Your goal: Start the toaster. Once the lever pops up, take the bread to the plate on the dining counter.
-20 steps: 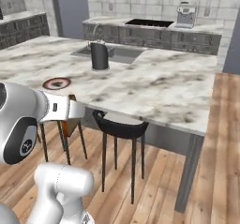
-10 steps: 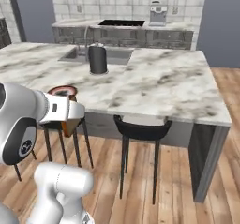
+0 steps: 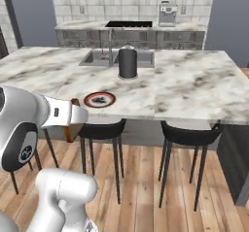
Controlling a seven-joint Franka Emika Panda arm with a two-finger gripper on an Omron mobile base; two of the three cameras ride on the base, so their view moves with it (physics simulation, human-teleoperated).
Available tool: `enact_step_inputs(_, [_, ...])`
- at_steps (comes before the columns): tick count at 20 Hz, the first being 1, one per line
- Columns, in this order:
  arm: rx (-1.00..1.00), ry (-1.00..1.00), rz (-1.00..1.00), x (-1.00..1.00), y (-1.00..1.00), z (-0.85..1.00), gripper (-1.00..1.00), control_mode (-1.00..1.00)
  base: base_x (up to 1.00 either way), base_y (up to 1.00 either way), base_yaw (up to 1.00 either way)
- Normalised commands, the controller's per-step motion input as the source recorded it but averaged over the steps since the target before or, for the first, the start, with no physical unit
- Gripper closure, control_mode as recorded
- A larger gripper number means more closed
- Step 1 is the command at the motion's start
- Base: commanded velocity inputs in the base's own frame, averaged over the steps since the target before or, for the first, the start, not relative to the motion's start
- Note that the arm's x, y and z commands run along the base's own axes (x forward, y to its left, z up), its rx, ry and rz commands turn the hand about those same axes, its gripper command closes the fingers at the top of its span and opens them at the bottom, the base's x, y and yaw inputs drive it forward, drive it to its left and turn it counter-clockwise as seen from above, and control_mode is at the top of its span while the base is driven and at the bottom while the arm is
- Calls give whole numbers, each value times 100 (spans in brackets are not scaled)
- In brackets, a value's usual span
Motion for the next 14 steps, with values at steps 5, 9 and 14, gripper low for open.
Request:
enact_step_inputs(5, [0,0,0,0,0,0,100,100,17,100,1])
enact_step_inputs(9, [0,0,0,0,0,0,100,100,40,80,1])
enact_step_inputs(14, [0,0,0,0,0,0,100,100,54,4,0])
